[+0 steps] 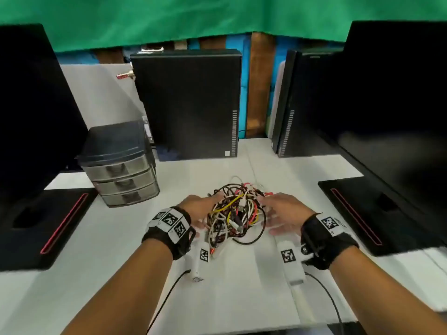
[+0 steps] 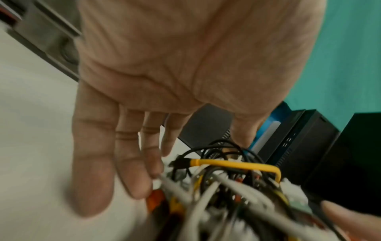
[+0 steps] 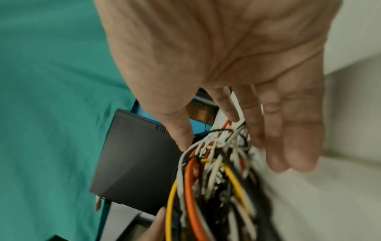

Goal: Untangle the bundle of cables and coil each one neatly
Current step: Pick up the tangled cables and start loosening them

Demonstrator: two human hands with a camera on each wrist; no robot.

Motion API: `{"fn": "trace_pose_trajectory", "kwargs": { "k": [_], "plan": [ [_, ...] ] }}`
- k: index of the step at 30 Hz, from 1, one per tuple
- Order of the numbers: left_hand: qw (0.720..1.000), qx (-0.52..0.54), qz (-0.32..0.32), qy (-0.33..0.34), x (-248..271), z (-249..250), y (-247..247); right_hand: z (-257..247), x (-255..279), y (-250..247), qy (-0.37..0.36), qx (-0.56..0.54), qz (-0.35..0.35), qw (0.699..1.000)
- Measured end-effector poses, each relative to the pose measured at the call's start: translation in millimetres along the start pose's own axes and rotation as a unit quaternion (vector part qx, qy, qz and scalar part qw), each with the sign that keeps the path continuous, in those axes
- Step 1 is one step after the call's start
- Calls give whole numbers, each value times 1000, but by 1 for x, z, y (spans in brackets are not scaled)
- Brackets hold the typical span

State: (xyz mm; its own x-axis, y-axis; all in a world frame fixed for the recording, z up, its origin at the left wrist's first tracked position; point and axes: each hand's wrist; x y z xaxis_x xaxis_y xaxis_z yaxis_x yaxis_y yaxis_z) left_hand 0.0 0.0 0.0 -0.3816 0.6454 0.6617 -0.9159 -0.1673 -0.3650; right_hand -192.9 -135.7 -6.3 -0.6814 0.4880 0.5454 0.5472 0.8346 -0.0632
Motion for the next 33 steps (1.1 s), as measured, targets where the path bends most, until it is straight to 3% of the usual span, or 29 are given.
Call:
{"fn": "trace_pose_trajectory", "kwargs": {
  "k": [9, 13, 18, 20, 25, 33],
  "plan": [
    [996, -59, -57, 40, -30, -14, -20, 14, -7, 12, -30, -15, -78, 996],
    [993, -67, -74, 62, -22, -27, -20, 28, -4, 22, -63, -22, -61, 996],
    [976, 68, -126, 161, 1, -34, -6, 33, 3, 22, -65, -9, -101, 993],
    [966, 131, -152, 162, 3, -43, 3, 33, 6, 22, -70, 5, -104, 992],
    [959, 188, -142, 154, 5, -48, 14, 34, 6, 18, -85, 51, -113, 989],
    [934, 295, -135, 149, -10, -41, 16, 37, 0, 1, -115, 19, -101, 988]
  ]
}}
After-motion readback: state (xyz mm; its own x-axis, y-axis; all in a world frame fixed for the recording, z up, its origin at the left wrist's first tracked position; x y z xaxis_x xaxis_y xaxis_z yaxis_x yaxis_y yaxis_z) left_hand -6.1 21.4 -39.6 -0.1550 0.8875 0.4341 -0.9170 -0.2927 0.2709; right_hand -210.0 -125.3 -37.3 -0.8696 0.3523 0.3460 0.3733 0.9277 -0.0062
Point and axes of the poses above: each hand's wrist, its own x-axis away from the middle knuckle, its own y-axis out of the palm, z = x × y, and after that the axes turned 13 degrees about -z, right-handed
